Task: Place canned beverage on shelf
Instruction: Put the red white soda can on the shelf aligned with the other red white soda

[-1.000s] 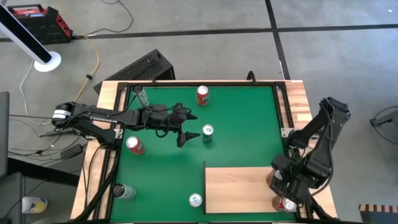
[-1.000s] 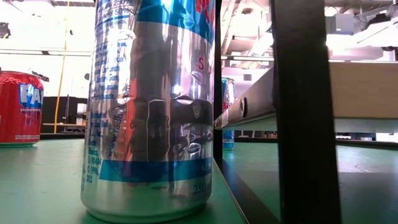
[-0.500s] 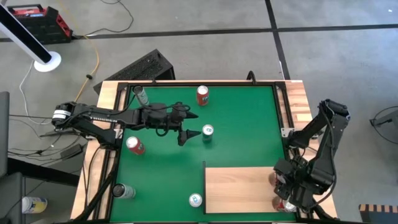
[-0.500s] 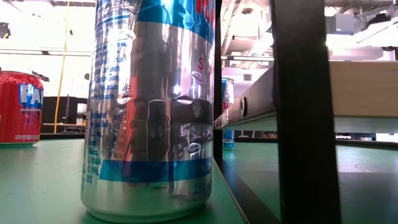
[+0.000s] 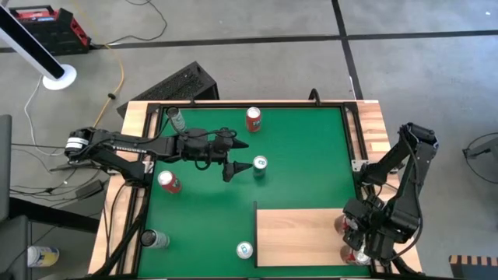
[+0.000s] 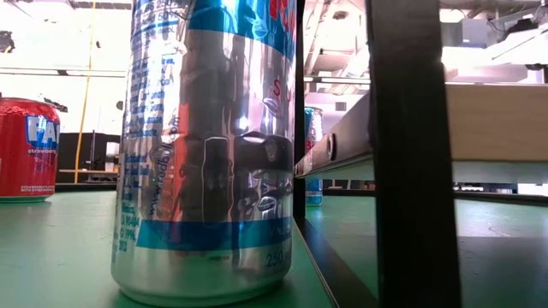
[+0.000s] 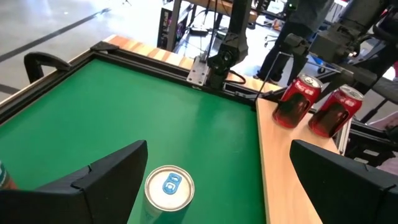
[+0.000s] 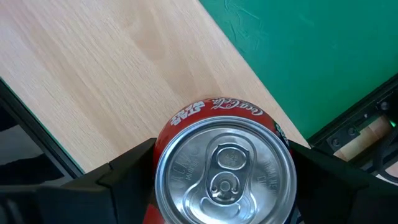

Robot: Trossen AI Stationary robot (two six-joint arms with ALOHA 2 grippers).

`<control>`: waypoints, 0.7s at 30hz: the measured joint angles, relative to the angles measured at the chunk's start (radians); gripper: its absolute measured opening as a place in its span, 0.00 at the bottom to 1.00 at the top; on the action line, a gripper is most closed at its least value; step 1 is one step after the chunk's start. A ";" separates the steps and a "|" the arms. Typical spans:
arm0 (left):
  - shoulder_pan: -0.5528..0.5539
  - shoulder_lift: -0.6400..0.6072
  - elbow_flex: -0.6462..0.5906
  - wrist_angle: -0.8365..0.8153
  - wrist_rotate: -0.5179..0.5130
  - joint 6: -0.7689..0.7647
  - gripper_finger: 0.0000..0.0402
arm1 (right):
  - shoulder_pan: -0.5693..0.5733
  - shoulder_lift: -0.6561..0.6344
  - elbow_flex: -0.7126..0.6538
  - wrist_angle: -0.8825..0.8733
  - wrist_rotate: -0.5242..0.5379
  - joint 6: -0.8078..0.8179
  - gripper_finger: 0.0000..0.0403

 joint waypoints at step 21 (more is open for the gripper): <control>0.000 0.000 0.000 -0.001 0.021 -0.003 0.95 | 0.000 0.004 0.000 0.012 -0.057 0.018 0.95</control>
